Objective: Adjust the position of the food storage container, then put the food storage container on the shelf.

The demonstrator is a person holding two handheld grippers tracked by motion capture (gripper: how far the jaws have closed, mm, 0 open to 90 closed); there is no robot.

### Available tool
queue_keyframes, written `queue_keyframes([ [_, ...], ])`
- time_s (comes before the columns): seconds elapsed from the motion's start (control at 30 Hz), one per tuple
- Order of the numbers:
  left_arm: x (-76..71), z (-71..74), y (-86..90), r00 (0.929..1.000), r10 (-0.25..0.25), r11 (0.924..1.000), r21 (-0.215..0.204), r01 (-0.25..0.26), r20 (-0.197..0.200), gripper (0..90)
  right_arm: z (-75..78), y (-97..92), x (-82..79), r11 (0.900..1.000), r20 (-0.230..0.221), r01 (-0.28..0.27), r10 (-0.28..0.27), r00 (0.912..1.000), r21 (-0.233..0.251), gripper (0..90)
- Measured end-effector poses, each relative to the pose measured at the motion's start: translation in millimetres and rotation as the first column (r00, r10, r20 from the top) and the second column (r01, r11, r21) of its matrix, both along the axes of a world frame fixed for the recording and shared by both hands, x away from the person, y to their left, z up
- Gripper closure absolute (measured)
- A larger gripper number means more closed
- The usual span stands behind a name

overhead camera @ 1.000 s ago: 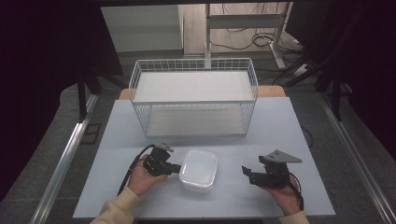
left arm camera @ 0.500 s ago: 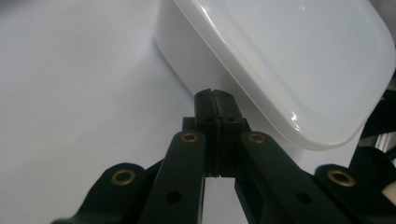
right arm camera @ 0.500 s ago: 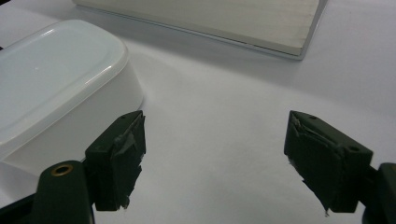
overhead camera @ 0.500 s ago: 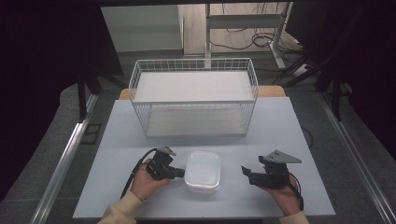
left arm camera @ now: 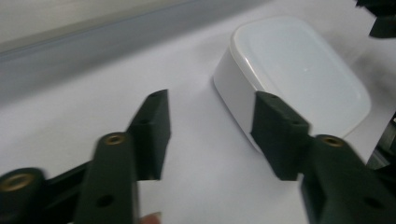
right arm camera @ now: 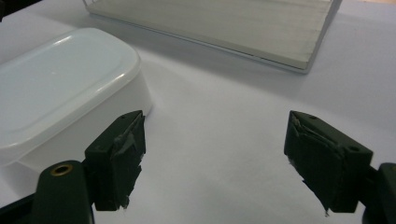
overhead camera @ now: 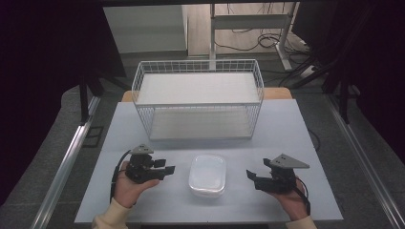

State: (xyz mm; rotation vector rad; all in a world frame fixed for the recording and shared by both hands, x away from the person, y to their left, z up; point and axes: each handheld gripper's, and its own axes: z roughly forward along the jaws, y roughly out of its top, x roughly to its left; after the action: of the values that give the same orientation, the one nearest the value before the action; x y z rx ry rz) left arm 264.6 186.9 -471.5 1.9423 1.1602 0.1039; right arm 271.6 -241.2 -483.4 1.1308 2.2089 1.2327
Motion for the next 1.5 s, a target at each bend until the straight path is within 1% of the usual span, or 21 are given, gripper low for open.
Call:
queue_keyframes([
  [0.03, -2.0, 1.7, 4.6, 0.9999, 0.016, 0.9998, -0.011, -0.016, 0.002, 40.3, 0.0, 0.7, -0.2, 0.9999, 0.005, -0.011, 0.010, 0.9999, 0.005, 20.3],
  [0.1, -2.4, 2.0, 7.9, 0.9997, 0.026, 0.9995, -0.019, -0.026, 0.001, 37.7, -0.4, 1.6, -0.4, 0.9998, 0.006, -0.018, 0.018, 0.9998, 0.005, 20.2],
  [0.2, -1.8, 1.3, 9.7, 0.9995, 0.031, 0.9992, -0.023, -0.031, -0.002, 35.9, -0.8, 2.4, -0.7, 0.9997, 0.010, -0.026, 0.026, 0.9996, -0.004, 20.2],
  [0.33, -1.0, 0.4, 10.7, 0.9994, 0.035, 0.9989, -0.030, -0.035, -0.006, 34.1, -0.6, 2.7, -0.8, 0.9995, 0.007, -0.031, 0.031, 0.9995, 0.000, 20.2],
  [0.47, -1.1, 0.6, 11.5, 0.9989, 0.046, 0.9983, -0.035, -0.046, -0.003, 31.3, -0.7, 4.0, -1.1, 0.9991, 0.018, -0.042, 0.042, 0.9989, -0.003, 20.2],
  [0.53, -0.8, 1.4, 10.9, 0.9987, 0.050, 0.9981, -0.035, -0.050, 0.000, 30.1, -0.2, 4.1, -1.1, 0.9991, 0.020, -0.040, 0.040, 0.9990, 0.010, 19.8],
  [0.6, -0.4, 1.1, 9.6, 0.9989, 0.048, 0.9982, -0.036, -0.047, 0.000, 29.6, 0.2, 3.8, -0.7, 0.9993, 0.009, -0.031, 0.031, 0.9995, 0.023, 19.8],
  [0.8, 1.1, -0.5, 9.1, 0.9988, 0.049, 0.9981, -0.038, -0.049, -0.006, 28.8, 0.3, 4.6, -0.5, 0.9991, -0.012, -0.018, 0.019, 0.9998, 0.038, 20.7],
  [0.87, 1.8, -0.4, 11.1, 0.9984, 0.056, 0.9974, -0.045, -0.057, -0.010, 28.7, 2.1, 5.9, -0.4, 0.9979, -0.033, -0.019, 0.021, 0.9992, 0.061, 21.7],
  [0.93, 2.3, -0.9, 12.6, 0.9979, 0.063, 0.9966, -0.053, -0.063, -0.016, 28.6, 2.6, 6.5, -0.3, 0.9974, -0.040, -0.019, 0.022, 0.9990, 0.069, 21.9],
  [1.17, 7.0, -3.7, 9.2, 0.9978, 0.056, 0.9947, -0.084, -0.059, -0.037, 27.9, 5.1, 14.7, 1.0, 0.9927, -0.102, -0.013, 0.025, 0.9945, 0.120, 22.4],
  [1.2, 7.0, -3.7, 9.2, 0.9978, 0.056, 0.9947, -0.084, -0.059, -0.037, 27.9, 5.3, 16.0, 1.2, 0.9916, -0.109, -0.012, 0.026, 0.9937, 0.129, 22.4],
  [1.23, 8.5, -4.4, 7.6, 0.9978, 0.049, 0.9942, -0.093, -0.053, -0.043, 27.9, 5.7, 17.1, 1.2, 0.9908, -0.115, -0.013, 0.029, 0.9929, 0.135, 22.4],
  [1.37, 10.8, -5.6, 4.8, 0.9976, 0.040, 0.9929, -0.110, -0.046, -0.056, 28.0, 6.5, 21.7, 1.4, 0.9889, -0.130, -0.017, 0.037, 0.9909, 0.148, 22.4],
  [1.43, 13.3, -7.1, 1.9, 0.9972, 0.029, 0.9913, -0.126, -0.038, -0.069, 28.0, 6.5, 26.4, 2.3, 0.9860, -0.152, -0.023, 0.048, 0.9872, 0.165, 22.4],
  [1.5, 15.2, -8.6, -0.4, 0.9966, 0.023, 0.9900, -0.137, -0.033, -0.079, 28.0, 6.2, 30.0, 3.0, 0.9850, -0.160, -0.023, 0.051, 0.9857, 0.171, 22.4],
])
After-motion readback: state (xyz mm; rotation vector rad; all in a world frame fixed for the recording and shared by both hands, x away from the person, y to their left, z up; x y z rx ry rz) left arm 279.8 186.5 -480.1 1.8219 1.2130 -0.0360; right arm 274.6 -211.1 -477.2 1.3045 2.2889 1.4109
